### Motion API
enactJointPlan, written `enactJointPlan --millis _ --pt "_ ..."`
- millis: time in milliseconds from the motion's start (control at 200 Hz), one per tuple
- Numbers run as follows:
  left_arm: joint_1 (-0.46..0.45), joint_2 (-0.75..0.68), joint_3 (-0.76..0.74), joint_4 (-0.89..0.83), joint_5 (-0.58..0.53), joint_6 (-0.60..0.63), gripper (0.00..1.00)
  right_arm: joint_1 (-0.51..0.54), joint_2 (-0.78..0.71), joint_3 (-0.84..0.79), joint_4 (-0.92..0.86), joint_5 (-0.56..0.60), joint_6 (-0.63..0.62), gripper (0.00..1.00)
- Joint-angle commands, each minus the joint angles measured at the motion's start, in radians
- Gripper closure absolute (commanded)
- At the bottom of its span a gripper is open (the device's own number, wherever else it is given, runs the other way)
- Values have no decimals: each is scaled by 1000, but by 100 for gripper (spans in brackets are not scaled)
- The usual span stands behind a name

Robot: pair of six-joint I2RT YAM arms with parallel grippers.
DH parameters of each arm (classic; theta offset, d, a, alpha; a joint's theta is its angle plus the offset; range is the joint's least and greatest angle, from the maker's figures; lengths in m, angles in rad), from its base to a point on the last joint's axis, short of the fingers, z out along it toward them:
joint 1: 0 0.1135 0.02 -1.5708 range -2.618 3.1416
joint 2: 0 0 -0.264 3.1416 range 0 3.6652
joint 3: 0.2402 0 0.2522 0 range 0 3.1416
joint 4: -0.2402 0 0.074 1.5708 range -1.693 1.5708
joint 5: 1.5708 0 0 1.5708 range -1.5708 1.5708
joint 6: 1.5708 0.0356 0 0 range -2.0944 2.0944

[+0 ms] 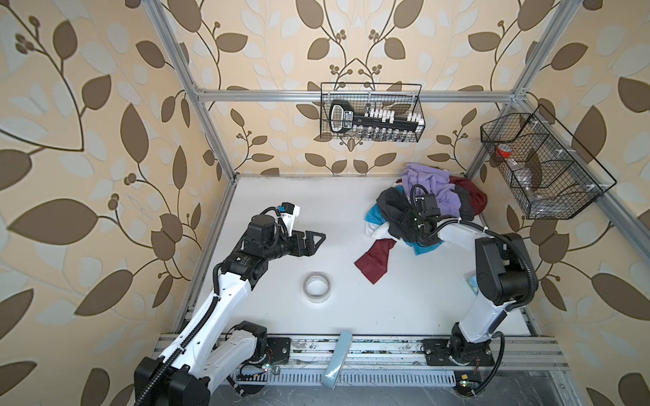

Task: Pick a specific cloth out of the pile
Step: 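Grasp the dark grey trousers in the pile with the right gripper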

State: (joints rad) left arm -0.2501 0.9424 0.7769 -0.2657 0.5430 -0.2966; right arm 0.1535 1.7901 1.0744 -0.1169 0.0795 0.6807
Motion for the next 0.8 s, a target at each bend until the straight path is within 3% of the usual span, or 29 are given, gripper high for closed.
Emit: enactJointPlan --millis 0,40,90,355,795 --pt "-8 -13 4 27 26 -5 1 5 34 17 -25 38 23 69" --pt "-9 -13 5 26 26 -6 1 5 33 12 -24 37 24 87" --pt "-10 -16 4 26 27 -7 1 5 22 6 -24 42 23 100" --pt "-18 -37 -5 28 22 -8 1 5 -162 -3 -24 89 -17 100" --pt "-29 -55 -7 22 11 -6 1 -4 -495 134 -58 114 -209 100"
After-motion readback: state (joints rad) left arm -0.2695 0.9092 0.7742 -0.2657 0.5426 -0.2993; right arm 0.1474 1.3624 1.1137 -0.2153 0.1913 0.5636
